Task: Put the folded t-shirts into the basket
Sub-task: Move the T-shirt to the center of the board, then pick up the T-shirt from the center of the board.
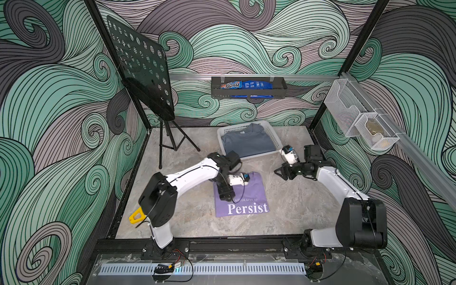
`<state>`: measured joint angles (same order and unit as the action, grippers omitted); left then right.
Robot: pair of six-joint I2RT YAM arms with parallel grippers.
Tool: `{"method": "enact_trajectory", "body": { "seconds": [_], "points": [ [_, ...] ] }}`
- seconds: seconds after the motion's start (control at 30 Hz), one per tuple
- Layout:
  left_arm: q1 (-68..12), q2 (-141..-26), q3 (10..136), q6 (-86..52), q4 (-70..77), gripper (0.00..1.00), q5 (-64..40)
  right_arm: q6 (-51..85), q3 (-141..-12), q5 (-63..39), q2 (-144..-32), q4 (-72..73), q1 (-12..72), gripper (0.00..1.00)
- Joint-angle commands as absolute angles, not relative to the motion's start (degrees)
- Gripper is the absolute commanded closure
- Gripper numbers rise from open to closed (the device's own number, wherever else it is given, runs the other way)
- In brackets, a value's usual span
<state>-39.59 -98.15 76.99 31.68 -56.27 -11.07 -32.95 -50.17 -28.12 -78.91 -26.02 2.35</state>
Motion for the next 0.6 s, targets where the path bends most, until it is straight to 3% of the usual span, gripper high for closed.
{"method": "enact_trajectory", "body": {
  "seconds": [0.0, 0.17, 0.57],
  "points": [
    [-32.56, -96.57, 73.13, 27.14, -49.96, 0.18, -11.4, -36.22, -45.75, -25.34, -77.26, -17.6, 11.53, 0.25],
    [-27.1, -101.0, 74.58, 24.98, -47.74, 0.18, -12.95, -30.78, -47.87, -17.82, -82.9, -13.0, 18.1, 0.25],
    [-26.91, -112.72, 82.16, 23.56, -48.3, 0.18, -12.92, -29.83, -48.54, -12.43, -90.09, -11.09, 21.66, 0.26]
  ]
}}
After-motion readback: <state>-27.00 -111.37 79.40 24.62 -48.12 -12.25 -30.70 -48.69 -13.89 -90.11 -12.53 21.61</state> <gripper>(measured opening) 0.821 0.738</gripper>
